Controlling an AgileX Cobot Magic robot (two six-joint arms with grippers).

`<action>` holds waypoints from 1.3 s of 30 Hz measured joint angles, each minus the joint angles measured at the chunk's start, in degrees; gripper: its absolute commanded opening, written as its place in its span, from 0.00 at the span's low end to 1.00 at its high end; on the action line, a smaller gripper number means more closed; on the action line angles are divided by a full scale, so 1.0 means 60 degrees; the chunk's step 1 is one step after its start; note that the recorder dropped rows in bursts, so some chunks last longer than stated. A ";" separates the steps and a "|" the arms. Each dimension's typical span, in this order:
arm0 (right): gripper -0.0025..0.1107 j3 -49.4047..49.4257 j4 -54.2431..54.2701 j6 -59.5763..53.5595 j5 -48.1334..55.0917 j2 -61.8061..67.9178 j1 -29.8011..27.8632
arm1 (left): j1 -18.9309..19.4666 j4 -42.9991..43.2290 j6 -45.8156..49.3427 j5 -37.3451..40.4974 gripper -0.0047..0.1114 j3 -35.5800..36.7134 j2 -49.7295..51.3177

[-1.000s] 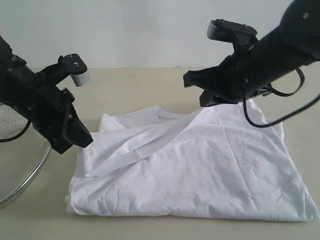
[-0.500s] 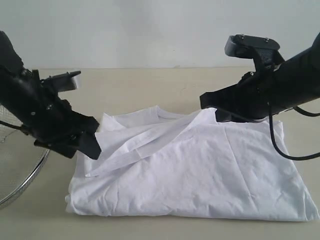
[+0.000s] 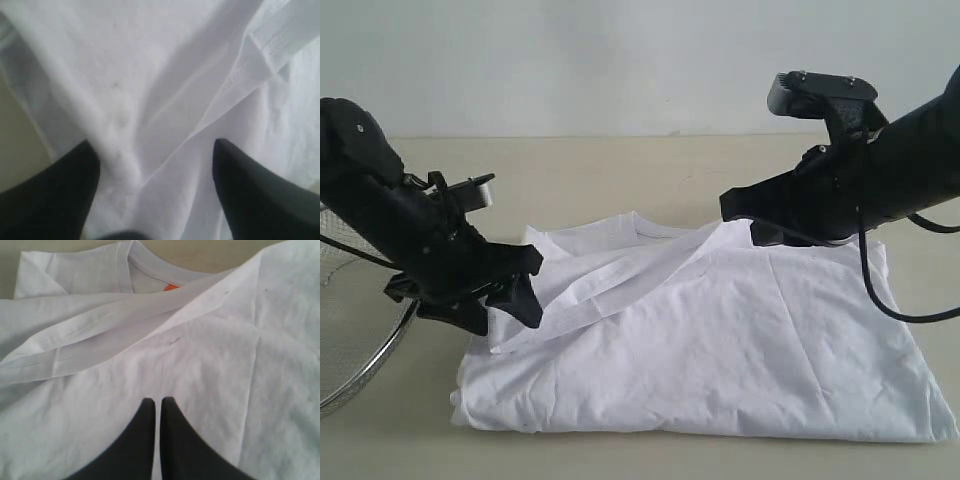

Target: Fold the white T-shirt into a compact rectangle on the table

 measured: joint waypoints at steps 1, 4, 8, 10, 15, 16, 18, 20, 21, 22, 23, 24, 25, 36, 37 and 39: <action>0.02 0.0000 0.0000 -0.0007 -0.0022 0.0000 0.0000 | 0.0000 -0.0142 0.0072 -0.0064 0.57 0.0000 0.0000; 0.02 0.0000 0.0000 -0.0007 -0.0023 0.0000 0.0000 | 0.0000 -0.0303 0.0211 -0.0194 0.57 0.0000 0.0000; 0.02 0.0000 0.0000 -0.0007 -0.0037 0.0000 0.0000 | 0.0000 -0.0341 0.0251 -0.0246 0.57 0.0000 0.0000; 0.02 0.0000 0.0000 -0.0007 -0.0037 0.0000 0.0000 | 0.0000 -0.0322 0.0284 -0.0265 0.57 0.0000 0.0000; 0.02 0.0000 0.0000 -0.0007 -0.0037 0.0000 0.0000 | 0.0000 -0.0308 0.0284 -0.0265 0.41 0.0000 0.0060; 0.02 0.0000 0.0000 -0.0007 -0.0037 0.0000 0.0000 | 0.0000 -0.0308 0.0284 -0.0265 0.36 0.0000 0.0096; 0.02 0.0000 0.0000 -0.0007 -0.0037 0.0000 0.0000 | 0.0000 -0.0308 0.0302 -0.0287 0.23 0.0000 0.0240; 0.02 0.0006 0.0000 -0.0007 -0.0037 0.0000 0.0000 | 0.0000 -0.0369 0.0302 -0.0385 0.12 0.0000 0.0363; 0.02 0.0006 0.0000 -0.0007 -0.0037 0.0000 0.0000 | 0.0000 -0.0390 0.0302 -0.0448 0.08 0.0000 0.0407; 0.02 0.0006 0.0000 -0.0023 -0.0037 0.0000 0.0000 | 0.0000 -0.0390 0.0302 -0.0486 0.08 0.0000 0.0459; 0.02 0.0006 0.0000 -0.0023 -0.0037 0.0000 0.0000 | 0.0000 -0.0397 0.0302 -0.0501 0.08 0.0000 0.0476; 0.02 0.0006 0.0000 -0.0030 -0.0037 0.0000 0.0000 | 0.0000 -0.0397 0.0302 -0.0507 0.08 0.0000 0.0476; 0.02 0.0006 0.0000 -0.0047 -0.0037 0.0000 0.0000 | 0.0000 -0.0416 0.0302 -0.0507 0.08 -0.0028 0.0476; 0.02 0.0006 0.0000 -0.0053 -0.0037 0.0000 0.0000 | 0.0000 -0.0438 0.0302 0.0022 0.08 -0.1134 0.0017; 0.02 0.0006 0.0000 -0.0053 -0.0037 0.0000 0.0000 | 0.0000 -0.0438 0.0302 0.0043 0.08 -0.1247 -0.0004; 0.02 0.0006 0.0000 -0.0053 -0.0037 0.0000 0.0000 | 0.0000 -0.0438 0.0302 0.0057 0.08 -0.1431 -0.0004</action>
